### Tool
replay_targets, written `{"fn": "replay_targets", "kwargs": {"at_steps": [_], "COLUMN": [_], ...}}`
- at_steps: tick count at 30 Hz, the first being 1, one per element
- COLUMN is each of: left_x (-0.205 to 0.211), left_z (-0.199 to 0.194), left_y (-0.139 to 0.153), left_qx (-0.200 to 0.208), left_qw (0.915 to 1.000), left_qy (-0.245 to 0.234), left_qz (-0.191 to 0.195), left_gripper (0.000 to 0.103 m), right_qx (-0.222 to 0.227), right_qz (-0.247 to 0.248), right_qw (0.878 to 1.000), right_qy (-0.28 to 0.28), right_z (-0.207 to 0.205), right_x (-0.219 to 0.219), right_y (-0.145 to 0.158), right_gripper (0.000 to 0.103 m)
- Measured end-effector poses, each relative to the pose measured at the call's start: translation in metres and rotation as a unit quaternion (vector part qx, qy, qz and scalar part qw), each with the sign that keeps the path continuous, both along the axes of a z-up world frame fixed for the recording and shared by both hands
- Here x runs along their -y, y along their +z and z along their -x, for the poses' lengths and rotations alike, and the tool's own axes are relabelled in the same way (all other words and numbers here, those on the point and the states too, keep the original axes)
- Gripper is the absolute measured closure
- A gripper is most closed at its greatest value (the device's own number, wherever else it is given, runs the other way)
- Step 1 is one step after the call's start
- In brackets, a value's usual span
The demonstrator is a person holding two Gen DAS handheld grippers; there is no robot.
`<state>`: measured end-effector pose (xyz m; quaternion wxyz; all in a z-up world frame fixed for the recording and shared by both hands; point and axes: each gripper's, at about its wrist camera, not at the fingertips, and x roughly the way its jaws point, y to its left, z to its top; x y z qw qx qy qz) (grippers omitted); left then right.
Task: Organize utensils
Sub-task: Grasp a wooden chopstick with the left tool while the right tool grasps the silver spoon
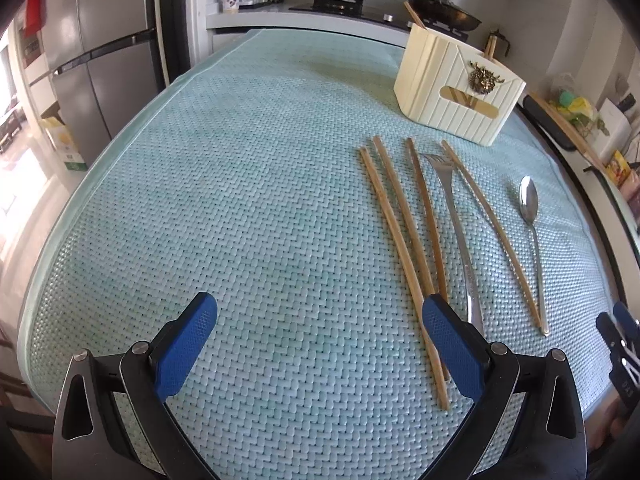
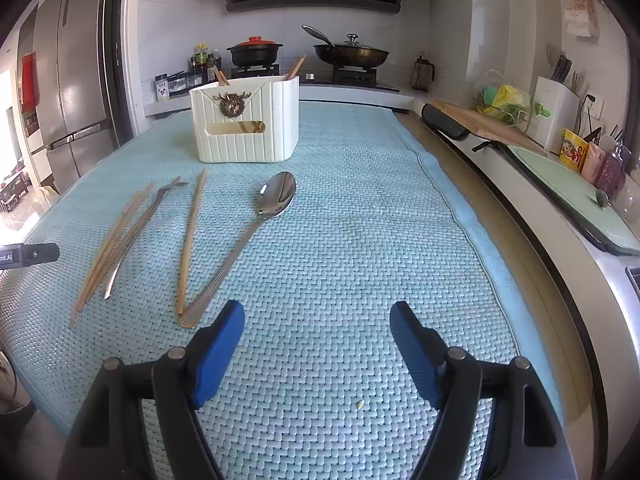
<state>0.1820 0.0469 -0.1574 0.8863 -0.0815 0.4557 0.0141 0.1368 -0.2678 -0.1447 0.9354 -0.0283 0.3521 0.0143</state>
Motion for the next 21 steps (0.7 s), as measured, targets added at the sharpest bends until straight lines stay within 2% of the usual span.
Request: {"fn": "replay_targets", "kwargs": {"at_steps": [5, 13, 21], "left_x": [0.007, 0.009, 0.011], "left_z": [-0.024, -0.067, -0.087], "left_y": [-0.002, -0.009, -0.028], "left_qx": [-0.011, -0.025, -0.054], "left_qw": [0.9997, 0.9994, 0.9973], "left_qy": [0.008, 0.017, 0.023], "left_qz": [-0.020, -0.017, -0.044], "left_gripper": [0.001, 0.001, 0.001], "right_qx": [-0.001, 0.004, 0.000], "right_qz": [-0.004, -0.004, -0.016], "right_qw": [1.000, 1.000, 1.000], "right_qy": [0.007, 0.011, 0.006], "right_z": [-0.002, 0.001, 0.001], "right_x": [-0.003, -0.002, 0.005], "right_y": [0.001, 0.005, 0.007], "right_gripper": [0.026, 0.026, 0.026]}}
